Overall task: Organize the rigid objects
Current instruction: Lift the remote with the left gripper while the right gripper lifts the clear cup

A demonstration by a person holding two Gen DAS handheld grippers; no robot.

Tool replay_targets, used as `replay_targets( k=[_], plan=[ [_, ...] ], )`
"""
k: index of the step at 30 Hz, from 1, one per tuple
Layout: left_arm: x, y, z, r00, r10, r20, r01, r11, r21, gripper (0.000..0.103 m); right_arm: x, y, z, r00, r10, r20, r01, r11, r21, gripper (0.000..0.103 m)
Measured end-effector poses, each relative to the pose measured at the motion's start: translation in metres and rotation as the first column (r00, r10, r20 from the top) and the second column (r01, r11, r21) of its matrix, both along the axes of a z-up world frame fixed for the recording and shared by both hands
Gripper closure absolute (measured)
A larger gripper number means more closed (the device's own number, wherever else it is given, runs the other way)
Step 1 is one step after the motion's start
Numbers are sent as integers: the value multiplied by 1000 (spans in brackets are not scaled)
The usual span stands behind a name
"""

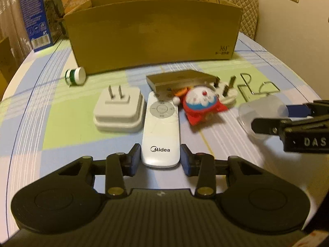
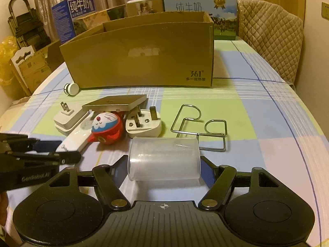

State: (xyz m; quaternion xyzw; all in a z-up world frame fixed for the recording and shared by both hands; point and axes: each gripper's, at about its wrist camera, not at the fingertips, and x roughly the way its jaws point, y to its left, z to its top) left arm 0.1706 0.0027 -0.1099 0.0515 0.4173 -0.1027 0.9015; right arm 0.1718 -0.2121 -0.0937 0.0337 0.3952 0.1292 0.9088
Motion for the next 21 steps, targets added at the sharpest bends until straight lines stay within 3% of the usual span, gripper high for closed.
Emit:
replay_targets(
  k=[6, 11, 21],
  plan=[
    [-38, -3, 5, 999, 17, -51, -17, 1000, 9, 68, -15, 2, 5, 1000, 10, 3, -10, 1000, -10, 34],
    [-62, -8, 6, 1000, 0, -24, 0, 1000, 17, 62, -30, -3, 7, 1000, -5, -9, 5, 1000, -14, 34],
    [-39, -12, 3, 1000, -8, 27, 8, 1000, 22, 60, -31, -10, 5, 999, -31, -9, 30, 999, -15, 34]
  ],
)
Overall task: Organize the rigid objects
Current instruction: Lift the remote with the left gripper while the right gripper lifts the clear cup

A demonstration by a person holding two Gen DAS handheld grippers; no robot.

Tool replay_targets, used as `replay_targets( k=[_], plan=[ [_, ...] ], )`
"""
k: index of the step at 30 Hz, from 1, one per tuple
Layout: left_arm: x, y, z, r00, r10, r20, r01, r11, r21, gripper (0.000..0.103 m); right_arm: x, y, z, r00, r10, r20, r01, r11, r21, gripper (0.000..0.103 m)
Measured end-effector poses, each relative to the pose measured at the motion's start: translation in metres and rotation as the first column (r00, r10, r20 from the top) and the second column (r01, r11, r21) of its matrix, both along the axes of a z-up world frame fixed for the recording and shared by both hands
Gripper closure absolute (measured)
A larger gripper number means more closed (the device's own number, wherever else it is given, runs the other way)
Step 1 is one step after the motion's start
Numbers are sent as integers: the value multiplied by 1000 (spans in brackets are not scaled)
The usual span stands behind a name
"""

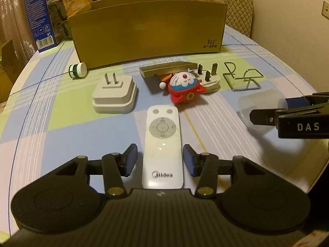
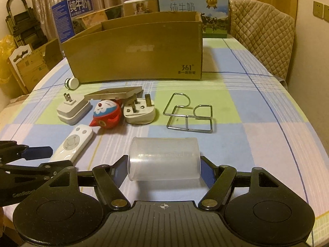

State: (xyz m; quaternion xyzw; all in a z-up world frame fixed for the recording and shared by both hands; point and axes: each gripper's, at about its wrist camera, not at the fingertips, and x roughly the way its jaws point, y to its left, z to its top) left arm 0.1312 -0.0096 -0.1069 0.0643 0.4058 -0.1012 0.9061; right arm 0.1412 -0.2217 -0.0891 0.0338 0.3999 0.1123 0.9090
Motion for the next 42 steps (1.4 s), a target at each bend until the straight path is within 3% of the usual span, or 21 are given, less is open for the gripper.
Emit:
replay_targets(
  k=[8, 12, 42],
  plan=[
    [8, -5, -5, 1000, -12, 2, 12, 1000, 9, 60, 5, -3, -3, 1000, -12, -14, 12, 1000, 17, 34],
    [8, -7, -5, 1000, -17, 1, 17, 1000, 7, 67, 5, -3, -3, 1000, -8, -11, 8, 1000, 13, 34],
    [-7, 2, 21, 998, 33, 48, -32, 999, -29, 68, -3, 4, 7, 998, 22, 61, -20, 999, -35, 34]
  ],
)
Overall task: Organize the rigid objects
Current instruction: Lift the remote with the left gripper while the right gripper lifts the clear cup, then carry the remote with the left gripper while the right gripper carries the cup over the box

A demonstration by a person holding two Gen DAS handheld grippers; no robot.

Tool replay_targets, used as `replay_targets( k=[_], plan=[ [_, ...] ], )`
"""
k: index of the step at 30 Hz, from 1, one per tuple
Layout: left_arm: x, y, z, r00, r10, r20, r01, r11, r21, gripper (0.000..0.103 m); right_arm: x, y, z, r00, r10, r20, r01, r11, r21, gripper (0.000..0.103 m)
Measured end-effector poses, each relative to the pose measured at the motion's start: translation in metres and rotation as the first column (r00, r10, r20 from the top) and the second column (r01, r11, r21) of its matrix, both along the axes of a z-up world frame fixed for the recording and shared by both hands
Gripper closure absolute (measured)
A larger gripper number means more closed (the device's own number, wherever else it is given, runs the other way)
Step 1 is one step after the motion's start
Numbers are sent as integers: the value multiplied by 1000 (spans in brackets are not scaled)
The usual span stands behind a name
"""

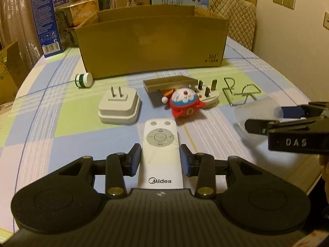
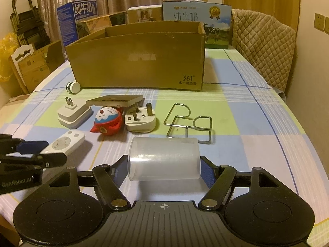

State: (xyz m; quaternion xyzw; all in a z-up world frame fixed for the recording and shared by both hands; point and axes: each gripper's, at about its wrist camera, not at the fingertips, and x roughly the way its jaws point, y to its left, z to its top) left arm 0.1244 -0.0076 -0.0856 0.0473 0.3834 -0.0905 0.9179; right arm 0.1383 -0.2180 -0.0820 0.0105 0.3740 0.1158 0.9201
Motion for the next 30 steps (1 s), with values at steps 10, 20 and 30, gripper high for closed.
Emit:
replay_targets(
  k=[10, 20, 30],
  plan=[
    [7, 0, 26, 999, 36, 39, -35, 999, -26, 68, 5, 6, 27, 999, 16, 45, -17, 1000, 23, 34],
    [28, 3, 65, 993, 56, 101, -51, 998, -47, 68, 22, 4, 66, 993, 46, 113, -48, 999, 14, 34],
    [76, 1, 117, 985, 23, 169, -19, 1000, -25, 68, 71, -2, 114, 986, 64, 154, -69, 997, 31, 34]
  ],
)
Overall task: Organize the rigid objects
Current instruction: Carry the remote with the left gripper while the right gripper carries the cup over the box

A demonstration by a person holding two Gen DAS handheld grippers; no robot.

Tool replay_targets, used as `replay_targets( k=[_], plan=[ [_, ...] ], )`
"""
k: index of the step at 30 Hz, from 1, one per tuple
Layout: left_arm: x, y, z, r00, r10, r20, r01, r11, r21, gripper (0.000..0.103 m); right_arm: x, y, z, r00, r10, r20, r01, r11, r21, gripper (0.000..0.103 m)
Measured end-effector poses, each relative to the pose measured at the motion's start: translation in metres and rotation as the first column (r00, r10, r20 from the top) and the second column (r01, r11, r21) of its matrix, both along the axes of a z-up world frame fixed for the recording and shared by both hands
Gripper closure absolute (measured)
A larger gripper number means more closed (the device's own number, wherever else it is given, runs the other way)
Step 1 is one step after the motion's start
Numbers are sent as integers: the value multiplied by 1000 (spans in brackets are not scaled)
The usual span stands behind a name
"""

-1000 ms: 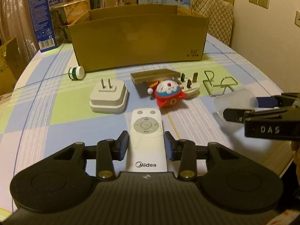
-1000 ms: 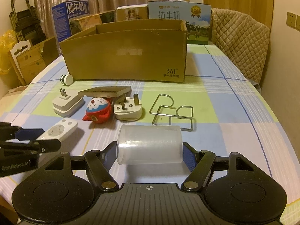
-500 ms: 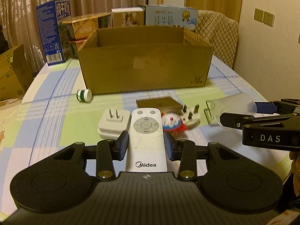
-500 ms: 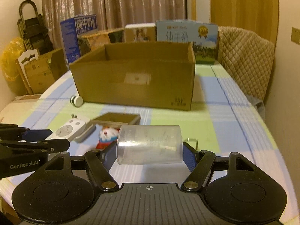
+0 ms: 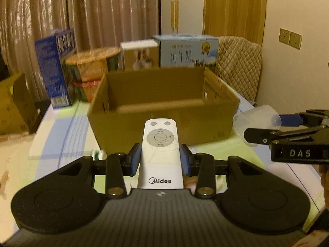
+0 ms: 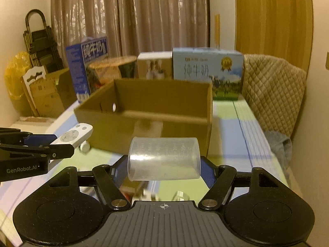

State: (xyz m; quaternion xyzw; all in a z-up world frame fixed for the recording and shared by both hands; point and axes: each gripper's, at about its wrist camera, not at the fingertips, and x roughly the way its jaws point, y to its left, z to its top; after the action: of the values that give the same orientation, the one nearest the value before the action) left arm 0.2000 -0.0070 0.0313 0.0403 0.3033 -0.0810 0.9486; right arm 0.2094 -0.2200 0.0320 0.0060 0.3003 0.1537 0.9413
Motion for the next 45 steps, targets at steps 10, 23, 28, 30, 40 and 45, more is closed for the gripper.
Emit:
replay_targets(
  k=[10, 23, 28, 30, 40, 45],
  plan=[
    [87, 10, 38, 1000, -16, 22, 16, 1000, 5, 68, 88, 11, 40, 999, 34, 38, -33, 999, -27, 34],
    [185, 19, 1, 997, -12, -80, 11, 1000, -9, 68, 189, 18, -1, 994, 5, -111, -5, 1000, -4, 34],
    [201, 15, -20, 994, -22, -111, 21, 1000, -9, 68, 204, 19, -19, 989, 0, -145, -1, 1000, -9, 34],
    [205, 14, -25, 993, -22, -117, 21, 1000, -8, 68, 207, 20, -25, 988, -2, -153, 1, 1000, -10, 34],
    [214, 16, -35, 995, 24, -97, -26, 1000, -14, 62, 214, 17, -39, 985, -12, -174, 10, 1000, -10, 34],
    [208, 24, -21, 997, 32, -76, -33, 999, -18, 62, 213, 17, -37, 985, -14, -173, 14, 1000, -5, 34]
  ],
)
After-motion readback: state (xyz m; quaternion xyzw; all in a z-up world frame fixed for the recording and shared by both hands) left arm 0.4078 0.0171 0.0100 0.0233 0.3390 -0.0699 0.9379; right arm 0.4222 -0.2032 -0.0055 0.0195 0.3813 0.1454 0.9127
